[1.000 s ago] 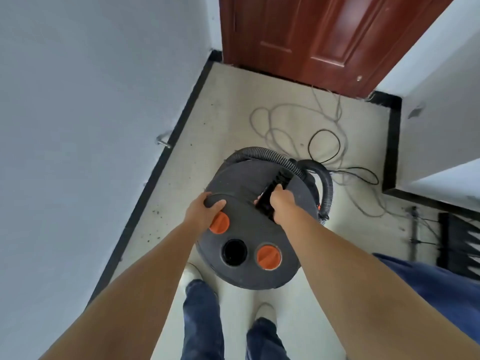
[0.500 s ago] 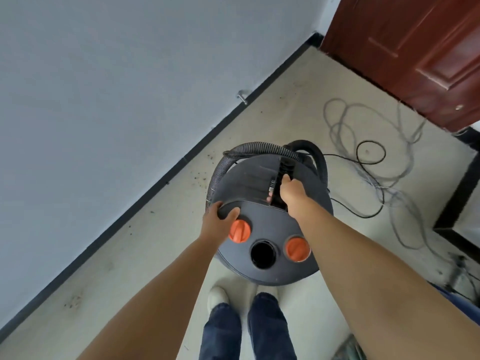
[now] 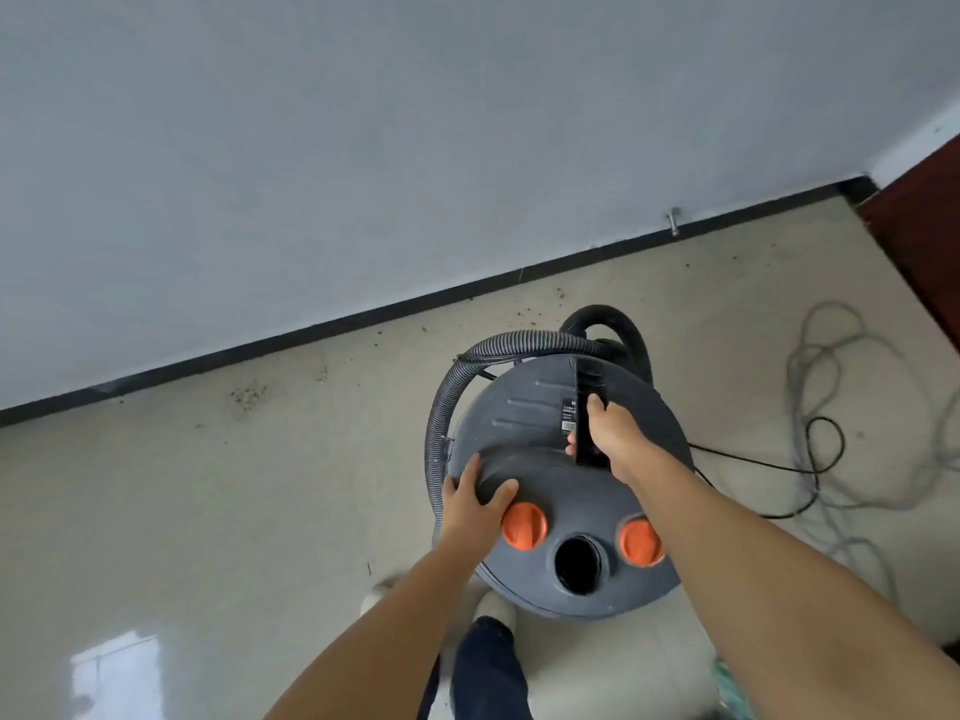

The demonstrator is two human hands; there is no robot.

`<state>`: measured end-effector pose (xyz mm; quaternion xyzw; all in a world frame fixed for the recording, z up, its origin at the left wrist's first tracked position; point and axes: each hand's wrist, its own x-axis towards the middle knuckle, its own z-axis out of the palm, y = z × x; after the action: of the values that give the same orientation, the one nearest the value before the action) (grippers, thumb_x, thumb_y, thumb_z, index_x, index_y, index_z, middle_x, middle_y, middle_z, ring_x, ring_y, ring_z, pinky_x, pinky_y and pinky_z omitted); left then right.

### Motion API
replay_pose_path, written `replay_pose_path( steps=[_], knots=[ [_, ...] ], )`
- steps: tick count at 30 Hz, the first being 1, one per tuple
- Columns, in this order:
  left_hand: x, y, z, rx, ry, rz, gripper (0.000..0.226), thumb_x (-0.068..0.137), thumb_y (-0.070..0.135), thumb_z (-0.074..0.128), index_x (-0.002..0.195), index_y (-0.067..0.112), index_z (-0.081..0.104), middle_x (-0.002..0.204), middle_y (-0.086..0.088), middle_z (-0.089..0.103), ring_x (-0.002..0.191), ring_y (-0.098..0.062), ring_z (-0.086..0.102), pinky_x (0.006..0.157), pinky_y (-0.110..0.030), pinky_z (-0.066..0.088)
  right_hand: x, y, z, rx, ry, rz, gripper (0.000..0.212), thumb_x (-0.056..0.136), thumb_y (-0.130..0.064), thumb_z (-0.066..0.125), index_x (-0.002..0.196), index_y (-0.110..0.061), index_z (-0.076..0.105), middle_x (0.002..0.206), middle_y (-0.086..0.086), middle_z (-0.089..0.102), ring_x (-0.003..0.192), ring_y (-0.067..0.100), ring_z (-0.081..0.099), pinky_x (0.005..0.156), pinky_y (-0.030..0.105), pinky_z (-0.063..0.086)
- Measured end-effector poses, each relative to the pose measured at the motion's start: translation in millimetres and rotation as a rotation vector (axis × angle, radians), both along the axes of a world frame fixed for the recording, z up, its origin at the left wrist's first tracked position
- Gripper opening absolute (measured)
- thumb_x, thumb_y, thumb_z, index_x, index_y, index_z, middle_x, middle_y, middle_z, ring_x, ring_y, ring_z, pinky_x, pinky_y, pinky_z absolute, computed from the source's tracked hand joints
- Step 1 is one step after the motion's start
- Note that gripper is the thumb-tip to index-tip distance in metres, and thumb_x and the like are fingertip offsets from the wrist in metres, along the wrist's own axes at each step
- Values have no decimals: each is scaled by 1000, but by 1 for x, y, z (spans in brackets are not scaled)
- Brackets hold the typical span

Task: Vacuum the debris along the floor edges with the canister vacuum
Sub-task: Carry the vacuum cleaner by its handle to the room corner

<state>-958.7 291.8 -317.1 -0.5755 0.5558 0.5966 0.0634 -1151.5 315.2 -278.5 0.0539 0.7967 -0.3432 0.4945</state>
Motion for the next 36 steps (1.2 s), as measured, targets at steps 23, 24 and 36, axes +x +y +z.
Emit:
replay_pose_path(
  steps=[23, 24, 36],
  knots=[
    [247, 49, 1, -9, 106, 712, 64, 92, 42, 58, 149, 29, 31, 159, -9, 7, 144, -29, 22, 117, -39, 20, 288, -89, 2, -1, 105, 751, 39, 105, -33, 30, 123, -1, 46, 66, 12, 57, 45, 21, 55, 43, 23, 43],
    [260, 51, 1, -22, 104, 745, 63, 92, 42, 59, 148, 28, 33, 158, -9, 8, 144, -29, 23, 117, -39, 21, 304, -91, 1, -6, 101, 763, 39, 105, -32, 30, 123, -1, 46, 65, 12, 57, 40, 19, 55, 40, 21, 42],
    [452, 52, -1, -87, 85, 897, 60, 90, 41, 61, 145, 24, 41, 160, -9, 11, 147, -24, 17, 119, -38, 18, 504, -100, -1, -26, 59, 774, 43, 105, -30, 30, 133, 0, 41, 66, 12, 54, 47, 23, 51, 42, 25, 44]
  ],
)
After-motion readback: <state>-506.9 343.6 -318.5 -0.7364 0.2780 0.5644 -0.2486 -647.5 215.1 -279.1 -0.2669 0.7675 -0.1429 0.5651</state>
